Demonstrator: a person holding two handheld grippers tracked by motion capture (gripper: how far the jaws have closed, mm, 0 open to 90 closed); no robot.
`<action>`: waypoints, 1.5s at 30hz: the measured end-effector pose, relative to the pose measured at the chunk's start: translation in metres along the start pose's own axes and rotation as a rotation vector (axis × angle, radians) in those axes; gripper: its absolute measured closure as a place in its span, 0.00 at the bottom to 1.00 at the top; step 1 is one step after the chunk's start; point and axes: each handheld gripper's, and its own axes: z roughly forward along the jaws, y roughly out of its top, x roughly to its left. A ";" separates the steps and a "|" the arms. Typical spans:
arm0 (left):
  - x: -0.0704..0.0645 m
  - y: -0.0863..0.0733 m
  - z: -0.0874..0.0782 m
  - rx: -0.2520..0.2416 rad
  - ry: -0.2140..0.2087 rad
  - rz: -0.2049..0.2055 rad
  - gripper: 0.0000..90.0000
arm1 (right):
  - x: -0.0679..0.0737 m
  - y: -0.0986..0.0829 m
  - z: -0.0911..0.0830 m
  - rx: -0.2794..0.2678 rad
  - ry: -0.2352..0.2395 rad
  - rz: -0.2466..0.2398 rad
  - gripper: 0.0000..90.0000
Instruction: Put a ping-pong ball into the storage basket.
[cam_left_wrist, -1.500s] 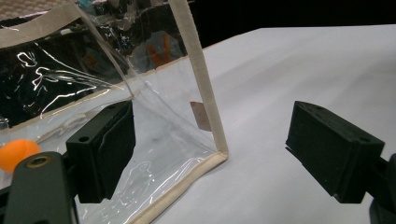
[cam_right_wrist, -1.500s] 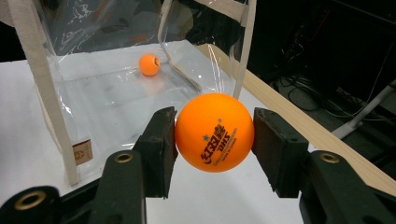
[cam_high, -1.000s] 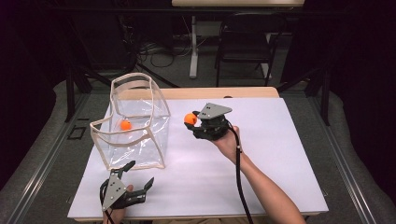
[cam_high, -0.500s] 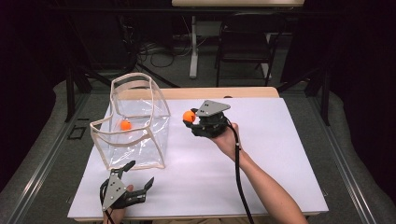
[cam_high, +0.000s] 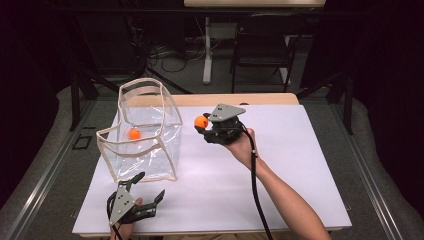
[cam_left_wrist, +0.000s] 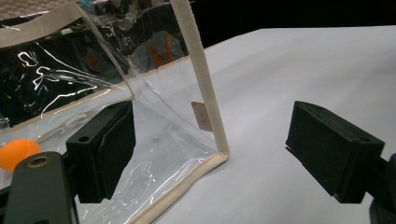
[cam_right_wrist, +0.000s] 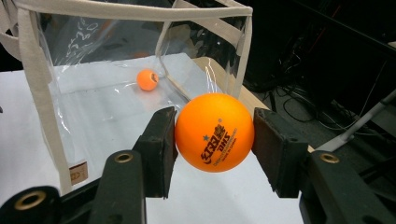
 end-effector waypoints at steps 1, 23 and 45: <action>0.000 0.000 0.000 0.000 0.000 0.000 0.17 | 0.000 0.001 0.000 0.000 0.000 0.002 0.56; 0.000 0.000 0.000 0.002 -0.003 0.001 0.17 | -0.001 0.018 -0.001 -0.007 -0.002 -0.031 0.56; 0.000 0.000 0.000 0.001 -0.003 0.000 0.17 | -0.002 0.035 0.003 -0.014 0.026 -0.030 0.56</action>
